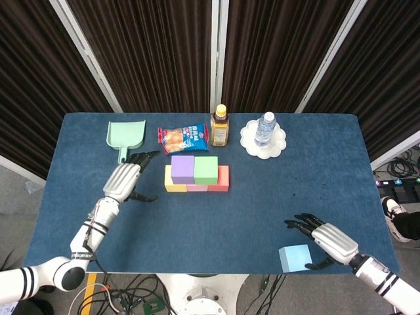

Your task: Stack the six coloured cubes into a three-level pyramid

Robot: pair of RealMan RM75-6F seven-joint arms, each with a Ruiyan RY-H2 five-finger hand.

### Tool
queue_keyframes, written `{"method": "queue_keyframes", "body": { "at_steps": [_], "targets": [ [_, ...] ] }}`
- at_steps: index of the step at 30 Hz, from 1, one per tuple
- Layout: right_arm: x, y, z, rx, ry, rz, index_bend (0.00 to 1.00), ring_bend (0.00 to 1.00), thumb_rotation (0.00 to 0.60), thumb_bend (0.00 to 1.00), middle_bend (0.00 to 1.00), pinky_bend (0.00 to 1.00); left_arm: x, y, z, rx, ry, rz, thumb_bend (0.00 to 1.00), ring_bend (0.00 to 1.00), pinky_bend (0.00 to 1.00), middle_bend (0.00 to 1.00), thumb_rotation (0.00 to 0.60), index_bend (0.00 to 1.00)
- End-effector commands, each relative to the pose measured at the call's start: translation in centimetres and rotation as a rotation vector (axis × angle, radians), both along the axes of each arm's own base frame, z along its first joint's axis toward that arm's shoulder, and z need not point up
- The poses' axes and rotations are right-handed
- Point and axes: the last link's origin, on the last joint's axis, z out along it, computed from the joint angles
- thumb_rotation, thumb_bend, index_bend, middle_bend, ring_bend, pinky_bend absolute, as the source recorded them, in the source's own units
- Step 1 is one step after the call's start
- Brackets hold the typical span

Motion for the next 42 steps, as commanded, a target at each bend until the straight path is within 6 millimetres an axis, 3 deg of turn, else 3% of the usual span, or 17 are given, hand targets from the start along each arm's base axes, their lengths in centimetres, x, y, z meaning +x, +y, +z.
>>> {"method": "queue_keyframes", "body": {
  "at_steps": [1, 17, 19, 23, 29, 36, 42],
  "targets": [
    [-0.6, 0.6, -0.5, 0.023, 0.008, 0.005, 0.0, 0.0, 0.6, 0.0, 0.18, 0.0, 0.3, 0.0, 0.0, -0.002, -0.001, -0.001, 0.02, 0.1, 0.11, 0.11, 0.6, 0.08],
    [-1.4, 1.0, -2.6, 0.082, 0.077, 0.04, 0.0, 0.0, 0.6, 0.0, 0.2, 0.0, 0.7, 0.0, 0.4, -0.011, -0.02, 0.008, 0.02, 0.1, 0.11, 0.11, 0.6, 0.08],
    [-1.2, 0.8, -3.1, 0.068, 0.057, 0.036, 0.01, 0.0, 0.6, 0.03, 0.25, 0.0, 0.7, 0.0, 0.4, -0.012, -0.027, 0.01, 0.02, 0.1, 0.11, 0.11, 0.6, 0.08],
    [-0.9, 0.1, -3.8, 0.05, 0.048, 0.046, 0.11, 0.03, 0.6, 0.17, 0.42, 0.0, 0.6, 0.1, 0.6, 0.002, -0.046, 0.003, 0.02, 0.1, 0.11, 0.11, 0.6, 0.09],
    [2.1, -2.3, -2.6, 0.002, -0.022, 0.097, 0.13, 0.05, 0.6, 0.19, 0.45, 0.0, 0.4, 0.1, 0.6, 0.002, -0.048, -0.001, 0.02, 0.1, 0.11, 0.11, 0.6, 0.08],
    [9.2, -8.0, -0.4, -0.085, -0.123, 0.177, 0.13, 0.05, 0.6, 0.19, 0.45, 0.0, -0.8, -0.2, 0.6, 0.067, 0.028, 0.015, 0.02, 0.1, 0.11, 0.11, 0.6, 0.08],
    [15.5, -11.8, -0.2, -0.085, -0.176, 0.198, 0.13, 0.05, 0.6, 0.18, 0.44, 0.0, -2.3, -0.7, 0.9, 0.151, 0.108, 0.022, 0.02, 0.1, 0.11, 0.11, 0.6, 0.1]
  ]
}}
